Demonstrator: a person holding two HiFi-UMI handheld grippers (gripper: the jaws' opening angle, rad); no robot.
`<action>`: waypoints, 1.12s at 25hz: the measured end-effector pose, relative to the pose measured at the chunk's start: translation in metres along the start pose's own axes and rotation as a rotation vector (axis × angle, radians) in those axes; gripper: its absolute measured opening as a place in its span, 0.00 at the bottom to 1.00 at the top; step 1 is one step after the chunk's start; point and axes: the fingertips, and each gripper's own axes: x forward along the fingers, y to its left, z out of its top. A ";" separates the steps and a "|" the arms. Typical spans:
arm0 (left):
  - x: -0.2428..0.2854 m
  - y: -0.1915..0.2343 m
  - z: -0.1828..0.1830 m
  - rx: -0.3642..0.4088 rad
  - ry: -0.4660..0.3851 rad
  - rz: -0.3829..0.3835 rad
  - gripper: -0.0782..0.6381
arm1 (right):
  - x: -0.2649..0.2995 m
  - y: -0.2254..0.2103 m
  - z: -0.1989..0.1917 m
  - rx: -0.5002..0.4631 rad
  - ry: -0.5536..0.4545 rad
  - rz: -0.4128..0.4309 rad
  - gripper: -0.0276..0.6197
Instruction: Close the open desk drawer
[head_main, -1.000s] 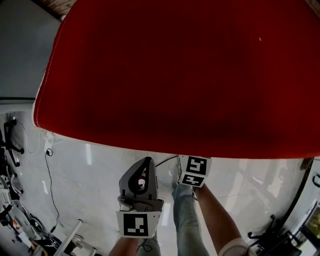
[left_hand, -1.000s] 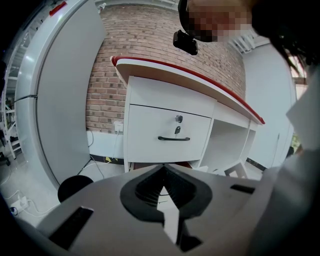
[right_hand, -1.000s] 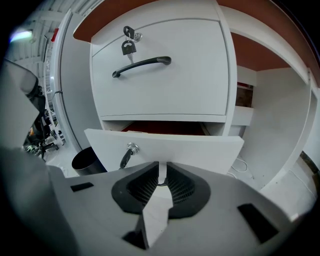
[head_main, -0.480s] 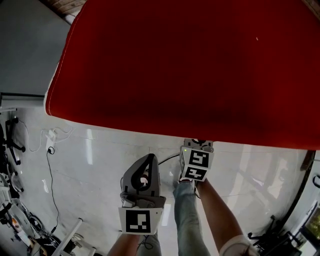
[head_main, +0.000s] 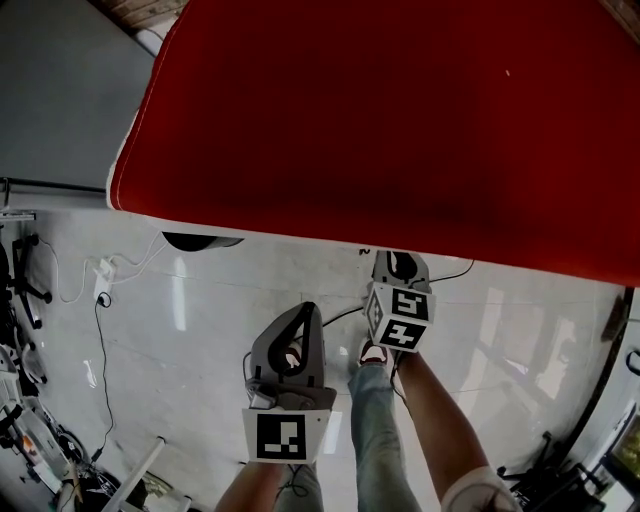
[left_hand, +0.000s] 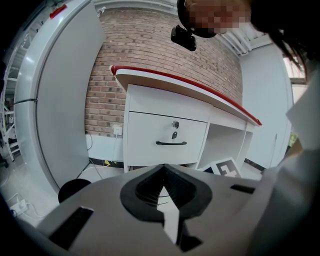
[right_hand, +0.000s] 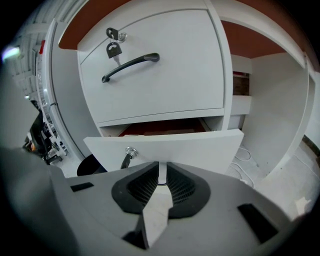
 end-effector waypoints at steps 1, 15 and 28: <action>0.000 0.000 0.000 0.006 -0.006 -0.002 0.12 | 0.000 0.000 0.000 0.015 0.001 -0.001 0.11; -0.001 0.012 0.002 -0.005 -0.012 0.005 0.12 | 0.008 0.002 0.004 -0.004 -0.008 -0.039 0.11; 0.000 0.019 0.003 -0.017 -0.008 0.014 0.12 | 0.015 0.002 0.012 -0.019 -0.011 -0.053 0.11</action>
